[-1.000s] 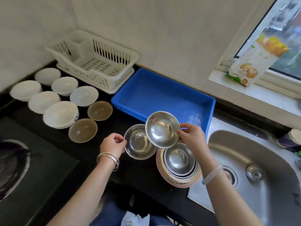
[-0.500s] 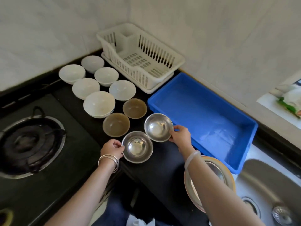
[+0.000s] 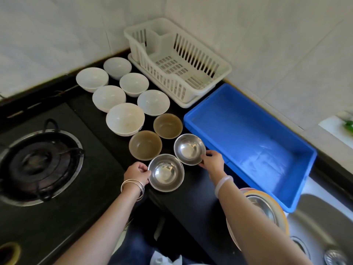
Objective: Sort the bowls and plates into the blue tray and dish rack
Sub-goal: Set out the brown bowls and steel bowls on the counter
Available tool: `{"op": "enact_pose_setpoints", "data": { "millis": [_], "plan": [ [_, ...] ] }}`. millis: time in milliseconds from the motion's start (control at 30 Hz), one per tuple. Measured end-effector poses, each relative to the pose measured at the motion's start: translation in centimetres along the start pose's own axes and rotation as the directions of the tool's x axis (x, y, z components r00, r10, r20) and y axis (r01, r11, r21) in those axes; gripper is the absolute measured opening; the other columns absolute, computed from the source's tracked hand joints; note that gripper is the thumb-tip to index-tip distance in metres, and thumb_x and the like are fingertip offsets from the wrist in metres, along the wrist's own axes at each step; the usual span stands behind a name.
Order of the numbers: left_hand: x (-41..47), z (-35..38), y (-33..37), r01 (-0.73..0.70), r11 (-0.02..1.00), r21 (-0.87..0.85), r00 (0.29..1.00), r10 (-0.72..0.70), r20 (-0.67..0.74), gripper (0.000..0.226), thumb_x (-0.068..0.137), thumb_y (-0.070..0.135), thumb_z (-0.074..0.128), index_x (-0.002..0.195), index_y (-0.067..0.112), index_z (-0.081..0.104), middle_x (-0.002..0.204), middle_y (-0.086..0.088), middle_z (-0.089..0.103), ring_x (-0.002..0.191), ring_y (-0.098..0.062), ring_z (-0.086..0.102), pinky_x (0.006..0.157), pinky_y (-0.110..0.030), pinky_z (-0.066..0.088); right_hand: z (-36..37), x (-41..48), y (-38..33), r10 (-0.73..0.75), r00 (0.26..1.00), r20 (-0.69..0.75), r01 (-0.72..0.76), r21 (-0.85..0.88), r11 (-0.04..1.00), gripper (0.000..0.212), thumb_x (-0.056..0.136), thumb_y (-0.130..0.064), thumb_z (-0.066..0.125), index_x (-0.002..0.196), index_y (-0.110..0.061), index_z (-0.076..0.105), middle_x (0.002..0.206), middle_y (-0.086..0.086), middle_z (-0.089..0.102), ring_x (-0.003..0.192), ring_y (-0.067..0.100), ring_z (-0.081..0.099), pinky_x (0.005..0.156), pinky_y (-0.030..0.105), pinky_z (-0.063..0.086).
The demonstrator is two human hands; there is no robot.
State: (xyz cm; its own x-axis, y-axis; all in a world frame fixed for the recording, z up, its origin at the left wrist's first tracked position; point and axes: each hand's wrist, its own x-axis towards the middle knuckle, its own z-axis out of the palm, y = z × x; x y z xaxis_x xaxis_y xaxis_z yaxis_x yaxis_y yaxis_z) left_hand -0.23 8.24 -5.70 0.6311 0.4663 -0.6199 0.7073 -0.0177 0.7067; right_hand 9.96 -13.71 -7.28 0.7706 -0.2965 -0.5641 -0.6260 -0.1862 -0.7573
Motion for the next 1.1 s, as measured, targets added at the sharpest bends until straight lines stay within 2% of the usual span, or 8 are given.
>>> {"op": "enact_pose_setpoints", "data": {
  "millis": [300, 433, 600, 733, 833, 933, 1033, 1100],
  "plan": [
    [-0.1, -0.1, 0.1, -0.029, 0.998, 0.051, 0.999, 0.028, 0.021, 0.02, 0.077, 0.004, 0.063, 0.069, 0.019, 0.054, 0.071, -0.006, 0.065, 0.076, -0.029, 0.066, 0.076, -0.044, 0.058, 0.3, 0.2, 0.1, 0.009, 1.0, 0.018, -0.009, 0.036, 0.999, 0.023, 0.087, -0.008, 0.063, 0.11, -0.011, 0.06, 0.091, 0.002, 0.06, 0.084, 0.017, 0.063, 0.056, 0.023, 0.054],
    [-0.2, -0.2, 0.2, -0.022, 0.999, 0.039, 1.0, 0.022, 0.009, 0.02, 0.076, 0.005, 0.065, 0.069, 0.02, 0.055, 0.072, -0.005, 0.065, 0.076, -0.03, 0.067, 0.076, -0.046, 0.058, 0.3, -0.1, 0.1, 0.021, 0.999, 0.03, -0.022, 0.028, 0.999, 0.023, 0.088, -0.011, 0.063, 0.111, -0.011, 0.059, 0.103, 0.009, 0.063, 0.093, 0.023, 0.066, 0.059, 0.024, 0.055],
    [-0.1, -0.2, 0.1, -0.041, 0.998, 0.041, 0.999, 0.04, 0.009, 0.019, 0.076, 0.008, 0.068, 0.074, 0.023, 0.057, 0.084, -0.004, 0.067, 0.085, -0.025, 0.066, 0.083, -0.045, 0.056, 0.2, -0.4, -0.1, 0.033, 0.998, 0.055, -0.034, 0.011, 0.999, 0.029, 0.09, -0.015, 0.061, 0.119, -0.011, 0.056, 0.094, 0.005, 0.065, 0.082, 0.018, 0.067, 0.061, 0.025, 0.054],
    [-0.3, -0.4, 0.2, -0.078, 0.995, 0.066, 0.997, 0.079, -0.013, 0.014, 0.079, 0.01, 0.066, 0.088, 0.021, 0.061, 0.092, -0.001, 0.068, 0.091, -0.021, 0.065, 0.088, -0.043, 0.054, -0.4, -1.2, -0.2, 0.022, 0.998, 0.062, -0.02, -0.03, 0.999, 0.03, 0.093, -0.02, 0.057, 0.121, -0.011, 0.056, 0.095, 0.006, 0.067, 0.079, 0.017, 0.069, 0.06, 0.024, 0.053],
    [-0.8, -0.7, 0.6, -0.13, 0.983, 0.131, 0.991, 0.133, -0.013, 0.018, 0.083, 0.013, 0.062, 0.101, 0.016, 0.064, 0.106, -0.005, 0.069, 0.097, -0.021, 0.064, 0.091, -0.035, 0.051, -1.2, -2.3, -0.6, -0.048, 0.998, 0.046, 0.055, -0.151, 0.987, 0.035, 0.093, -0.025, 0.054, 0.125, -0.012, 0.055, 0.095, 0.002, 0.067, 0.083, 0.018, 0.067, 0.068, 0.028, 0.055],
    [-1.9, -0.9, 1.7, -0.204, 0.955, 0.216, 0.977, 0.212, -0.016, 0.024, 0.086, 0.013, 0.059, 0.109, 0.013, 0.063, 0.112, -0.003, 0.067, 0.103, -0.019, 0.062, 0.084, -0.026, 0.044, -2.7, -3.8, -0.8, -0.18, 0.983, 0.043, 0.184, -0.32, 0.929, 0.037, 0.093, -0.029, 0.052, 0.127, -0.015, 0.055, 0.111, 0.003, 0.066, 0.097, 0.021, 0.065, 0.086, 0.036, 0.052],
    [-3.2, -0.2, 3.0, -0.283, 0.93, 0.233, 0.959, 0.282, 0.038, 0.021, 0.086, 0.013, 0.059, 0.107, 0.014, 0.063, 0.111, -0.004, 0.067, 0.097, -0.017, 0.061, 0.082, -0.025, 0.044, -5.3, -5.9, -0.3, -0.296, 0.955, 0.007, 0.276, -0.388, 0.88, 0.028, 0.093, -0.029, 0.053, 0.117, -0.02, 0.061, 0.101, -0.004, 0.067, 0.093, 0.016, 0.062, 0.077, 0.028, 0.044],
    [-4.3, 1.2, 3.7, -0.34, 0.909, 0.244, 0.941, 0.326, 0.097, 0.018, 0.085, 0.013, 0.06, 0.102, 0.015, 0.064, 0.105, -0.004, 0.067, 0.088, -0.012, 0.058, 0.08, -0.023, 0.043, -7.7, -7.3, 0.6, -0.347, 0.935, -0.068, 0.281, -0.452, 0.846, 0.022, 0.091, -0.027, 0.054, 0.109, -0.022, 0.066, 0.091, -0.009, 0.064, 0.086, 0.011, 0.057, 0.073, 0.024, 0.037]
  ]
}}
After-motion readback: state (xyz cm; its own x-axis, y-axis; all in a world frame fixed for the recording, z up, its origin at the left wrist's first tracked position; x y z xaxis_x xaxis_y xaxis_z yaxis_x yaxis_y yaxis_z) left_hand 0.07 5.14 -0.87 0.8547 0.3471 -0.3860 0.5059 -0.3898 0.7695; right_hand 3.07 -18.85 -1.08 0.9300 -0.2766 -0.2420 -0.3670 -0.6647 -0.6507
